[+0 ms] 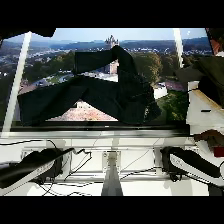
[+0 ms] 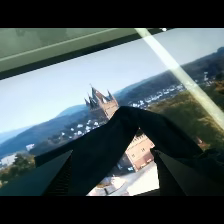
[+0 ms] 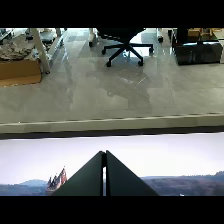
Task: Fold the clothes and pants, and hang the long-sleeved shirts on hangers.
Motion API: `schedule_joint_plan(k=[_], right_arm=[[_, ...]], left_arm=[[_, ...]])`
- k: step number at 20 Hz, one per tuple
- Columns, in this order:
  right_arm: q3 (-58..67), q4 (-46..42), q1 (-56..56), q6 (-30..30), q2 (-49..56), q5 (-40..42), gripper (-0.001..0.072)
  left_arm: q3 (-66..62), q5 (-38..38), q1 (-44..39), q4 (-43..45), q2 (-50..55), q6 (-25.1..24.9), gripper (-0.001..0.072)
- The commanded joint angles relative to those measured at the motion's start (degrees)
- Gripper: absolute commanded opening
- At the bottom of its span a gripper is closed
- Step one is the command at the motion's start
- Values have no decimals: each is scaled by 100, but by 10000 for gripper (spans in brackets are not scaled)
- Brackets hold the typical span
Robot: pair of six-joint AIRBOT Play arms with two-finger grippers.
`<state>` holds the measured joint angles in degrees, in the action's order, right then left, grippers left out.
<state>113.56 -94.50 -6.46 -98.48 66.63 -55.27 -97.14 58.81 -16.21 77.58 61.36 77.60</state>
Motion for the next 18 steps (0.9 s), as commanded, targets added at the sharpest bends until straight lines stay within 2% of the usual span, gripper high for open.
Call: schedule_joint_plan(k=[1, 10, 12, 13, 16, 18], right_arm=[[7, 2, -2, 0, -4, -2, 26], [7, 125, -2, -2, -4, 166, 26], [7, 140, -2, 76, -37, -87, 26], [4, -35, 0, 282, -15, -339, 26], [-433, -380, 326, 1502, 131, -2332, 26], [-1370, -289, 807, 1550, 129, -3283, 25]], left_arm=[[0, -2, 4, 0, -2, -2, 542], [0, -4, -11, -2, -4, -2, 542], [2, 87, -7, 59, -2, -2, 542], [2, 221, -4, 240, -9, -2, 542], [4, 949, -4, 1298, 0, -2, 542], [11, 1547, 31, 1716, 0, 0, 542]])
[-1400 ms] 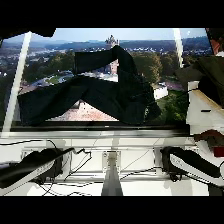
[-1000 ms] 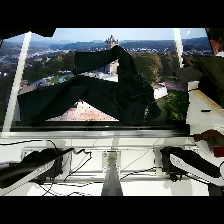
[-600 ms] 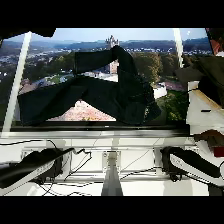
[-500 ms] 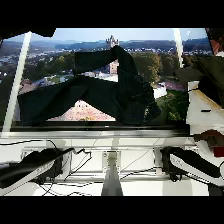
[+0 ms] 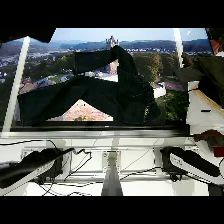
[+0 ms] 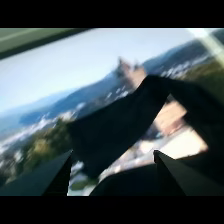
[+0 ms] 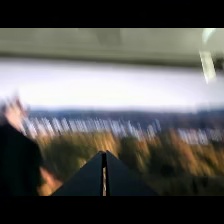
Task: Fold the clothes and pants, and hang the long-sleeved shirts on hangers.
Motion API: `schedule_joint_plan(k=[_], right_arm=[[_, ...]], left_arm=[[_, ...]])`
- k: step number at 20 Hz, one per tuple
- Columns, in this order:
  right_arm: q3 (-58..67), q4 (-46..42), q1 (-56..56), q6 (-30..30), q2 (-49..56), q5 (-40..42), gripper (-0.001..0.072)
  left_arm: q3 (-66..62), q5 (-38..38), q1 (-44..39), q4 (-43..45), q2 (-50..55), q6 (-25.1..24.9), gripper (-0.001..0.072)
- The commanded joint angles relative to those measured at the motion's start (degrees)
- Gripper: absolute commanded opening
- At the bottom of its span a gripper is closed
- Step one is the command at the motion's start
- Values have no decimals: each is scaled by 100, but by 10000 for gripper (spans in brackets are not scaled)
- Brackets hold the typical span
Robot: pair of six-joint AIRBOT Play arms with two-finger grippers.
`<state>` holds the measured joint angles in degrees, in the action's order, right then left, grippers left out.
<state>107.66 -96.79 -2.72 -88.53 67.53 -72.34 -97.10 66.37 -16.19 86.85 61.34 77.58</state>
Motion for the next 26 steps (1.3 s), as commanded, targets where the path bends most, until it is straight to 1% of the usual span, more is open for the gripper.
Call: schedule_joint_plan(k=[1, 2, 3, 4, 5, 6, 7, 8, 9, 10, 11, 12, 13, 14, 15, 16, 19, 22, 23, 25, 26], right_arm=[[-1394, 168, 710, 369, -33, -1641, 25], [-1982, 463, 933, 358, -133, -1639, 24], [-2634, 752, 1141, 363, -289, -1611, 24], [-3270, 933, 1285, 398, -490, -1528, 24], [-4009, 1132, 1412, 455, -796, -1316, 23], [-4732, 1458, 1523, 564, -1172, -949, 23], [-5539, 1873, 1644, 588, -1644, -476, 23], [-6231, 2247, 1731, 573, -2083, -105, 22], [-6933, 2649, 1779, 527, -2542, 151, 23], [-7501, 2983, 1779, 380, -2907, 229, 24], [-8017, 3265, 1779, 127, -3226, 278, 25], [-8430, 3412, 1779, -236, -3458, 369, 57], [-8723, 3447, 1779, -544, -3593, 459, 200], [-8929, 3423, 1779, -761, -3635, 474, 408], [-9090, 3403, 1779, -870, -3606, 505, 546], [-9208, 3405, 1779, -905, -3560, 597, 561], [-9381, 3449, 1779, -1119, -3324, 1217, 560], [-9385, 3731, 1779, -1152, -2793, 1991, 558], [-9383, 3989, 1779, -1054, -2568, 2142, 555], [-9383, 4656, 1779, -391, -2107, 2402, 555], [-9374, 4892, 1779, -164, -1864, 2490, 555]], left_arm=[[61, 802, 96, 743, 0, 4, 542], [153, 756, 179, 721, 2, 4, 521], [289, 717, 273, 719, 0, 4, 427], [476, 717, 420, 715, 0, 48, 248], [695, 717, 608, 699, 0, 173, 94], [970, 645, 839, 693, 0, 535, 36], [1237, 518, 1082, 575, 0, 857, 36], [1537, 345, 1364, 214, 0, 946, 35], [1808, 168, 1633, -258, 0, 942, 35], [2107, -44, 1908, -796, 0, 905, 34], [2369, -240, 2151, -1294, 2, 809, 34], [2656, -422, 2393, -1843, 2, 706, 34], [2892, -498, 2594, -2310, 4, 509, 34], [3115, -481, 2806, -2667, 13, 273, 34], [3276, -409, 3032, -2732, 17, 184, 34], [3397, -352, 3272, -2736, 17, 157, 34], [3550, -61, 4212, -2734, 42, 24, 34], [3558, 573, 5176, -2732, 173, -354, 33], [3633, 662, 5482, -2736, 210, -350, 33], [3891, 671, 5993, -2736, 278, -345, 33], [4039, 745, 6205, -2734, 323, -350, 33]])
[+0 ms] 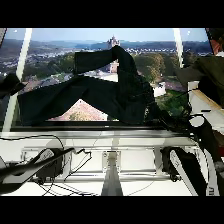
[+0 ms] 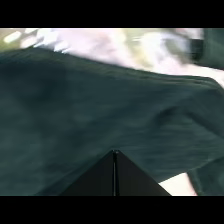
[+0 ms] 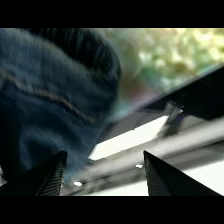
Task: Fold the clothes and pants, and hang the long-sleeved shirts on hangers.
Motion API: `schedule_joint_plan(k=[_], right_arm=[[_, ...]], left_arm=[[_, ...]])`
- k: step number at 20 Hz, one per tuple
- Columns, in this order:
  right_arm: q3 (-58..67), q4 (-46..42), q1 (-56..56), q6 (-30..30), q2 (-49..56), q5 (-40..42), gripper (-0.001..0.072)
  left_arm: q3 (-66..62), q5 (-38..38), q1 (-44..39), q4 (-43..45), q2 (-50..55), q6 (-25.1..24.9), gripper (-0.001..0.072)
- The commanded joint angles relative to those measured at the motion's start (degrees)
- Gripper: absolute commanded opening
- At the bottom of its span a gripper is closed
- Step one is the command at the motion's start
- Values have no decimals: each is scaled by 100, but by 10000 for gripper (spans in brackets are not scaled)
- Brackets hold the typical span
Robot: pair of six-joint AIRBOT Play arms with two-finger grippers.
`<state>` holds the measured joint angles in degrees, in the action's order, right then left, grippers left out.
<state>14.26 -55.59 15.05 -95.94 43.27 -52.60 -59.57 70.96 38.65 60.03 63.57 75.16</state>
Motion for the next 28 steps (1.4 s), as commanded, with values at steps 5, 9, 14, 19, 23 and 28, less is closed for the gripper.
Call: schedule_joint_plan(k=[5, 9, 14, 19, 23, 28], right_arm=[[-26, 1005, 2, 1062, 1193, 1067, 430], [-22, 1172, 2, 1609, 1178, 1259, 39], [-22, 1167, 2, 1620, 1178, 1268, 35], [-22, 1169, 2, 1617, 1178, 1493, 35], [-7, 1165, 2, 1641, 1178, 1488, 26], [1075, 1043, 2, 2208, 1178, 1351, 25]], left_arm=[[988, 595, 1512, 962, 232, -107, 193], [1342, 592, 1910, 1952, 234, -125, 490], [1832, 146, 2739, 1443, 238, -457, 490], [2465, -671, 3200, 129, 468, -909, 610], [2706, -1344, 3169, -1364, 883, -1523, 584], [2441, -1628, 3169, -3370, 1141, -2789, 33]])
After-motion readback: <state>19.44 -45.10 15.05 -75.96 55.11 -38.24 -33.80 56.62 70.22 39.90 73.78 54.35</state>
